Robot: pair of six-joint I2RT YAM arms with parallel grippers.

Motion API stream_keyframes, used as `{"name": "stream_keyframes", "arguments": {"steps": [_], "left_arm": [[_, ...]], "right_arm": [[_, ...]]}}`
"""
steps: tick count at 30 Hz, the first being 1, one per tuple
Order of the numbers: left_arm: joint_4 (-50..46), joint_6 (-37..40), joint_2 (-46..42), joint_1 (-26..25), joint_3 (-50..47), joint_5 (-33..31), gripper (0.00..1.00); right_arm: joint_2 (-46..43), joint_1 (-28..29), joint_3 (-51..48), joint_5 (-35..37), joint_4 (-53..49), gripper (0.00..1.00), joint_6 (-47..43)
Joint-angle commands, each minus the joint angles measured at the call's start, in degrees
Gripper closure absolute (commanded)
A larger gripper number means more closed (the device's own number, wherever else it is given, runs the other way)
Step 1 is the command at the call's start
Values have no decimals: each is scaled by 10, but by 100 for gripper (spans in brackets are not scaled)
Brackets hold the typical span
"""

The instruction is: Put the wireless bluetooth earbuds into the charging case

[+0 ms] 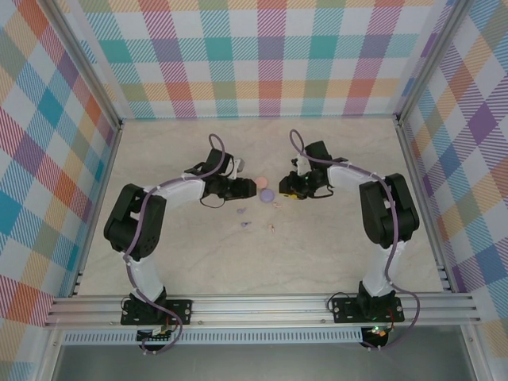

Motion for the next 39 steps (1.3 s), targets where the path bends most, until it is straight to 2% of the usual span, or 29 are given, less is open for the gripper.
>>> {"name": "stream_keyframes", "arguments": {"steps": [1, 18, 39], "left_arm": [[7, -15, 23, -4, 25, 23, 43], [34, -41, 97, -5, 62, 61, 42], [37, -39, 77, -5, 43, 48, 43]], "right_arm": [[19, 7, 22, -35, -9, 69, 3], [85, 21, 73, -57, -23, 73, 0], [142, 28, 162, -40, -90, 81, -25]]}}
